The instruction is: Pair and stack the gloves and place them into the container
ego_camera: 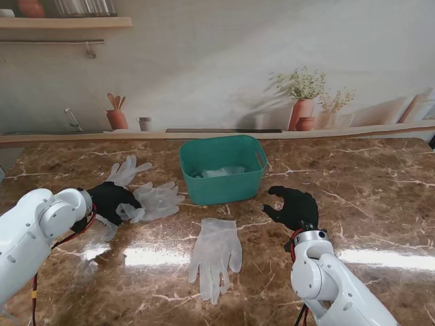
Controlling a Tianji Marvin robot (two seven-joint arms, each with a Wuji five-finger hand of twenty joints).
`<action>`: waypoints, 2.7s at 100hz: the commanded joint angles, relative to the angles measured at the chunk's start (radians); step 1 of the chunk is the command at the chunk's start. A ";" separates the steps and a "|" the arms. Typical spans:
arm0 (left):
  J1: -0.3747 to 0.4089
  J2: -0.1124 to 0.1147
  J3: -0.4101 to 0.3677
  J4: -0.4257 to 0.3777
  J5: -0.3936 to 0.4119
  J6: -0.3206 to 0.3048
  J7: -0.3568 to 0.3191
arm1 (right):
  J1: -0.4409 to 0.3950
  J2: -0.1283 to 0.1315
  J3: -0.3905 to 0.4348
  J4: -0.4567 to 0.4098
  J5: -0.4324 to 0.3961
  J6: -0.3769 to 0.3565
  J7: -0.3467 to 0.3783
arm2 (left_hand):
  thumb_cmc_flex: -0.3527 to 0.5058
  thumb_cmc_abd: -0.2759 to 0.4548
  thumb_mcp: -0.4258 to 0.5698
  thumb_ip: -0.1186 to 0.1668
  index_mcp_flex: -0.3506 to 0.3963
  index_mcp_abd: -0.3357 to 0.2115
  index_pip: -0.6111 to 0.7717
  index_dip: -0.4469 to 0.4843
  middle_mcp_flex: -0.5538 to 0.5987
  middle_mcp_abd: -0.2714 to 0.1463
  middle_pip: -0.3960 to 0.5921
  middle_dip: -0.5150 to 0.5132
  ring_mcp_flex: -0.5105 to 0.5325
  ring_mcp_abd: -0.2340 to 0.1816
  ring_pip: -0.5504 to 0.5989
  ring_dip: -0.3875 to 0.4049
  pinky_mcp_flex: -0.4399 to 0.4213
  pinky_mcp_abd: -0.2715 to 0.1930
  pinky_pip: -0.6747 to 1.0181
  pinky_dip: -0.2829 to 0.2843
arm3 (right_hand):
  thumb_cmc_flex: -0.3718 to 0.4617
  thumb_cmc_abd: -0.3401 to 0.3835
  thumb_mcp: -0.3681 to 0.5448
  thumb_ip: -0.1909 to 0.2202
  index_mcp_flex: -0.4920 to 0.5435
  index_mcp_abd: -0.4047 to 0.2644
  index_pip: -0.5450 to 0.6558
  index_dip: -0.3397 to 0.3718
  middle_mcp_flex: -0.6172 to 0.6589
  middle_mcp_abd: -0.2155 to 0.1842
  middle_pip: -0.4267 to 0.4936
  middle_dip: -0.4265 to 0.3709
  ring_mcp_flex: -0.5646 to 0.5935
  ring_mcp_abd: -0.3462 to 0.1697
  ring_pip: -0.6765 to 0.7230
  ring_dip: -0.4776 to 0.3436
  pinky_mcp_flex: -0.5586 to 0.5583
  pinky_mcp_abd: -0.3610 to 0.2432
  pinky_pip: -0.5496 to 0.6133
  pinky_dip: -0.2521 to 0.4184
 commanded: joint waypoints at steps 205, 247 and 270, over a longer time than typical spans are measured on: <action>0.310 -0.064 -0.134 -0.503 -0.594 0.354 -0.045 | -0.191 0.011 -0.042 -0.212 -0.073 -0.287 -0.069 | 0.462 0.442 -0.795 0.072 0.388 0.019 0.545 0.662 0.344 0.043 0.126 0.292 0.093 0.019 0.121 0.170 -0.009 -0.018 0.006 0.035 | 0.094 -0.188 0.064 -0.131 0.260 -0.133 0.444 -0.077 0.364 -0.035 0.321 0.329 0.250 -0.019 0.636 0.382 0.200 0.035 0.456 0.314; 0.345 -0.078 -0.088 -0.535 -0.750 0.401 -0.022 | -0.173 -0.003 -0.125 -0.175 -0.022 -0.260 -0.095 | 0.469 0.440 -0.792 0.077 0.391 0.041 0.548 0.651 0.315 0.060 0.112 0.295 0.059 0.022 0.100 0.165 -0.005 -0.015 -0.026 0.004 | 0.054 -0.172 0.077 -0.013 0.098 -0.029 0.051 -0.006 0.177 -0.039 0.206 0.309 0.097 -0.039 0.536 0.369 0.093 0.000 0.370 0.298; 0.335 -0.061 -0.091 -0.542 -0.798 0.379 -0.110 | -0.147 -0.003 -0.150 -0.154 -0.083 -0.240 -0.158 | 0.468 0.447 -0.792 0.081 0.382 0.045 0.541 0.666 0.299 0.064 0.104 0.298 0.038 0.018 0.081 0.156 0.003 -0.021 -0.056 -0.054 | 0.094 -0.241 0.101 -0.033 -0.204 0.047 -0.153 -0.078 -0.175 -0.031 0.140 0.222 -0.163 -0.061 0.417 0.329 -0.055 -0.040 0.215 0.300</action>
